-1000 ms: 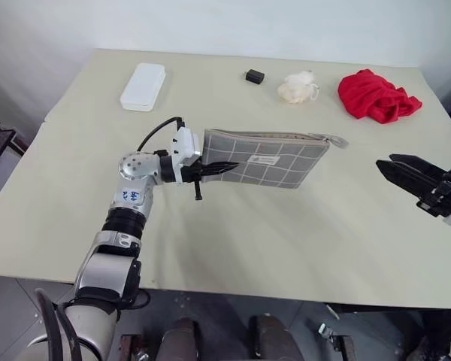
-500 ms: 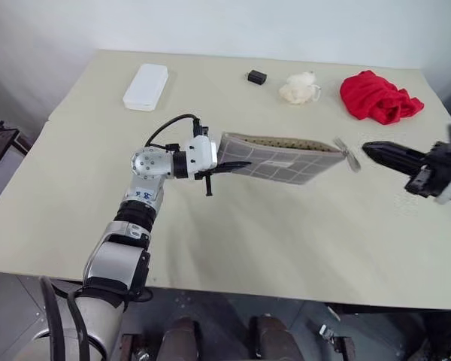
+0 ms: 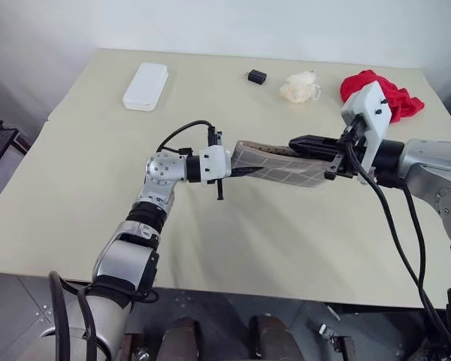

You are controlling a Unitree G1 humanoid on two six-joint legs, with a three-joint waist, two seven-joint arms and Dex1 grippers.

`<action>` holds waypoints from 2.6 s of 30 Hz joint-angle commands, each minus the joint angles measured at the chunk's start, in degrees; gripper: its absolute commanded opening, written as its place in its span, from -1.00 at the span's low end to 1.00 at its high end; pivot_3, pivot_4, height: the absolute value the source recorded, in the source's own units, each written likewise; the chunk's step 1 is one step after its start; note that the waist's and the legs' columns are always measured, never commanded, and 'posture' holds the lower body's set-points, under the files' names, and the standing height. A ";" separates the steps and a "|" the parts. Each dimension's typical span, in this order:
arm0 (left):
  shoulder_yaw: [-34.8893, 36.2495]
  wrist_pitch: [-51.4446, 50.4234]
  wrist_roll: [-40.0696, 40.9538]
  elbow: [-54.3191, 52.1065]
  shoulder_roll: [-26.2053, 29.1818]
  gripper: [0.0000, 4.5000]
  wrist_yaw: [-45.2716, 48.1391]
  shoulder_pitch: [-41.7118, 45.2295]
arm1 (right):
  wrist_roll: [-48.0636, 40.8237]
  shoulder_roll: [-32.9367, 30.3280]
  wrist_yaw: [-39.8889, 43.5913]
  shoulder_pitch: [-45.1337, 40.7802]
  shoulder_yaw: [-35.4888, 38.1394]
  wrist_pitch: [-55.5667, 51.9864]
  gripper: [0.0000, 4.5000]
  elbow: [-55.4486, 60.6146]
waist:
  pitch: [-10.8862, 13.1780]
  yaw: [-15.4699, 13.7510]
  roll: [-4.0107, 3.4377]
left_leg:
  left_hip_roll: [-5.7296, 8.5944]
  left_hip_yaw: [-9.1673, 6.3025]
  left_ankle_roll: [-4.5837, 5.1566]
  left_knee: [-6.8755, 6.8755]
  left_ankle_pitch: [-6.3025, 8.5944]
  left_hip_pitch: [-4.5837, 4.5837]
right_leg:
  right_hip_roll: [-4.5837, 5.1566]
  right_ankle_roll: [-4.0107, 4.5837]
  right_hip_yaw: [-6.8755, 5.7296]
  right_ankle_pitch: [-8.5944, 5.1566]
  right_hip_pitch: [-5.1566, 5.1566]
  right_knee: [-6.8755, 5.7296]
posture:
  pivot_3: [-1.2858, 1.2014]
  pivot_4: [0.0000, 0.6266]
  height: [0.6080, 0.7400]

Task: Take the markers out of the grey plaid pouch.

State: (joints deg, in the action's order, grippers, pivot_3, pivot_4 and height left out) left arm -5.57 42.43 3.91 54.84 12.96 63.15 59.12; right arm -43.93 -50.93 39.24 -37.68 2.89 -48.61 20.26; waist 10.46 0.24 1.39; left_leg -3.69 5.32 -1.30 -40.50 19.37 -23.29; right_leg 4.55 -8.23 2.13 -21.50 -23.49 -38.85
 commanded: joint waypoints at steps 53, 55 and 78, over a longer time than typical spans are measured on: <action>0.45 10.12 3.79 -1.13 -0.26 -1.00 3.47 -7.78 | 39.46 -1.82 5.93 11.61 -15.81 12.03 0.19 11.11 | 0.00 0.03 0.00 | -0.01 0.05 0.02 -0.46 0.01 0.03 | -0.02 0.00 -0.04 0.01 0.06 -0.12 | 0.03 -0.52 1.00; 0.39 9.52 3.80 -1.09 -0.34 -1.00 3.55 -7.59 | 38.75 -0.86 5.99 12.02 -15.30 11.34 0.45 11.48 | 0.00 0.06 0.00 | 0.00 0.05 0.02 -0.46 0.01 0.03 | -0.02 0.00 -0.03 0.01 0.06 -0.12 | 0.03 -0.52 1.00; 0.58 7.21 3.85 -1.28 -0.21 -1.00 3.94 -7.24 | 44.94 6.32 7.20 9.07 -18.71 15.26 -0.74 5.23 | 0.00 0.85 0.00 | 0.00 0.08 0.01 -0.48 0.01 0.05 | -0.03 0.00 -0.10 0.01 0.13 -0.14 | 0.03 -0.52 1.00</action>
State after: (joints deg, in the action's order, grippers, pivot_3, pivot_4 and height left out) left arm -5.01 49.45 6.63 54.81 13.30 66.88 50.81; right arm 1.10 -43.89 45.40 -29.23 -16.57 -33.73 24.02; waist 10.46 1.09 1.39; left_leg -3.68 5.40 -1.29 -40.97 19.38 -23.25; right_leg 4.52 -8.23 2.03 -21.49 -23.36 -38.98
